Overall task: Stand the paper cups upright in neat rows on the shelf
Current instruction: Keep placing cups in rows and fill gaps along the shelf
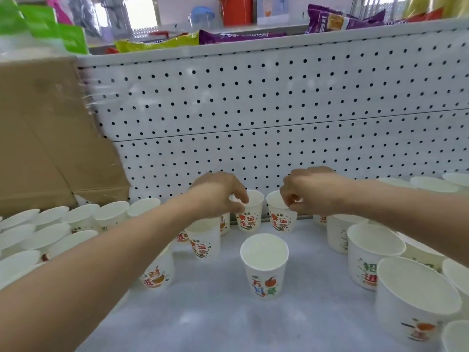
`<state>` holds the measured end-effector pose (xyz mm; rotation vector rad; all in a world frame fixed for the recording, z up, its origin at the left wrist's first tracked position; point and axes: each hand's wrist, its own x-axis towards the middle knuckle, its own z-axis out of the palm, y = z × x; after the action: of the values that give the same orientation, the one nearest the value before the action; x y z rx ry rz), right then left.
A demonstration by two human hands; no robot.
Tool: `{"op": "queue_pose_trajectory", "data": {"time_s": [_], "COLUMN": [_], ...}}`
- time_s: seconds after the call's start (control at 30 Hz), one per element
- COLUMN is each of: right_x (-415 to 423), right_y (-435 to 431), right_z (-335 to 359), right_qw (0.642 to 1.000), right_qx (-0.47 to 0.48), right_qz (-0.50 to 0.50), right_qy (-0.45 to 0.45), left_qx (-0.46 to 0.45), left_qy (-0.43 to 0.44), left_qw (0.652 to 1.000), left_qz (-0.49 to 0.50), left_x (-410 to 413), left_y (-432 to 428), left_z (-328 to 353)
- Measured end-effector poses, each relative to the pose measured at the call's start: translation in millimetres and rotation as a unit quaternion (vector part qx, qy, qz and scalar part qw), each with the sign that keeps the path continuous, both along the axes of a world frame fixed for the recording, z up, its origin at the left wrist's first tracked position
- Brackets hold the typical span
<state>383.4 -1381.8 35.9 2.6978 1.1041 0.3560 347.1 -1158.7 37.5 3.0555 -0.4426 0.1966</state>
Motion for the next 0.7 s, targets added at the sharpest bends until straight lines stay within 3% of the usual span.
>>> {"op": "queue_pose_trajectory", "data": {"time_s": [0.37, 0.6, 0.7], "right_x": [17, 23, 20], "right_y": [-8, -11, -12], "right_z": [-4, -5, -2], "right_qw": [0.999, 0.991, 0.993], "right_qx": [-0.04, -0.091, -0.085], "right_qz": [0.018, 0.036, 0.032], "right_qy": [-0.028, -0.092, -0.08], "left_qx": [0.01, 0.014, -0.024], "left_qy": [-0.011, -0.023, -0.016], "left_qw": [1.0, 1.0, 1.0], "left_qz": [0.008, 0.005, -0.004], "left_x": [17, 24, 20], "left_y": [-22, -28, -24], "left_z": [-11, -16, -11]}}
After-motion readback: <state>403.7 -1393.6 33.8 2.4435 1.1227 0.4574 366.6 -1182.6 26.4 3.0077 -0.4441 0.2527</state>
